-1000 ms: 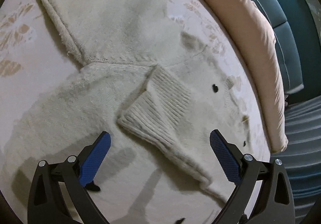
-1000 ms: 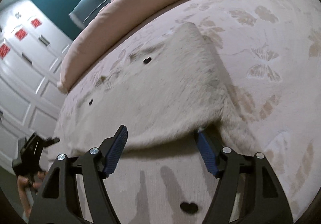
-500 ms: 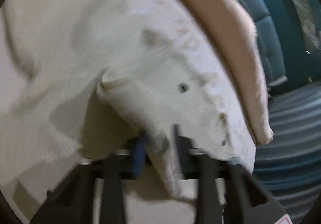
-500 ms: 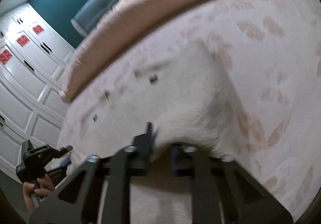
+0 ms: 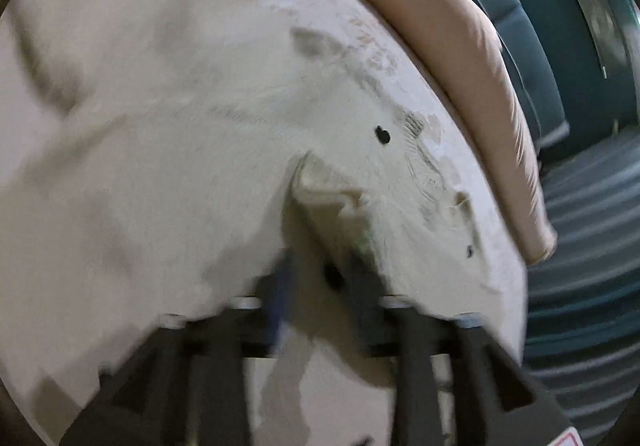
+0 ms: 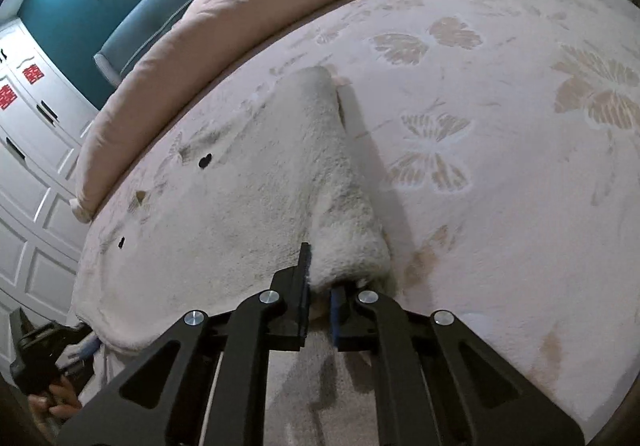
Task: Fold small clothes
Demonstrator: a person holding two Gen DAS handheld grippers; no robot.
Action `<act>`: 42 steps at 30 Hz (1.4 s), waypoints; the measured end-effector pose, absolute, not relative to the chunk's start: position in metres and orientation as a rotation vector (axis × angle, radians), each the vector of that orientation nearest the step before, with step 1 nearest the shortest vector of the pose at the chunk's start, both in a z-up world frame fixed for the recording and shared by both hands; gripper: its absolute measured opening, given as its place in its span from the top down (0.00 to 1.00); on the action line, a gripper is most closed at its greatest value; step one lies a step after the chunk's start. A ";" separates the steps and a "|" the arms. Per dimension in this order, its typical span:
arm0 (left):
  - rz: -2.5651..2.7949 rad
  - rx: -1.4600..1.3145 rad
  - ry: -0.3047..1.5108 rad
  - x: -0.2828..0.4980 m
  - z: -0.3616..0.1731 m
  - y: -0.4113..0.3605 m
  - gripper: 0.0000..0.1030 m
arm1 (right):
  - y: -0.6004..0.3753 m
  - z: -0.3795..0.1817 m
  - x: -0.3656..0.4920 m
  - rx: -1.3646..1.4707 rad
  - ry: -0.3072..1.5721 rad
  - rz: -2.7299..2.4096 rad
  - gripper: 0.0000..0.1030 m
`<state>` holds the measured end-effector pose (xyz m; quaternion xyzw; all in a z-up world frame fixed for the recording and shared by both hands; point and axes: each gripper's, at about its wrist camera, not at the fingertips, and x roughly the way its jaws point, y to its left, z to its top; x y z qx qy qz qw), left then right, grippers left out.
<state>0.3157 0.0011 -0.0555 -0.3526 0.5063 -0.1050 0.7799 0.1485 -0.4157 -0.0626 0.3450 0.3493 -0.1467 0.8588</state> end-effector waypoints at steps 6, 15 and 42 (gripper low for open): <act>-0.227 -0.893 1.098 0.318 -0.052 -0.003 0.27 | -0.415 -0.066 0.144 0.729 0.698 -0.303 0.93; -0.394 -0.773 0.984 0.355 -0.020 -0.030 0.95 | -0.414 -0.068 0.138 0.748 0.660 -0.288 0.93; -0.334 -0.611 0.941 0.333 -0.085 -0.017 0.88 | -0.332 -0.045 0.190 0.287 0.844 -0.248 0.86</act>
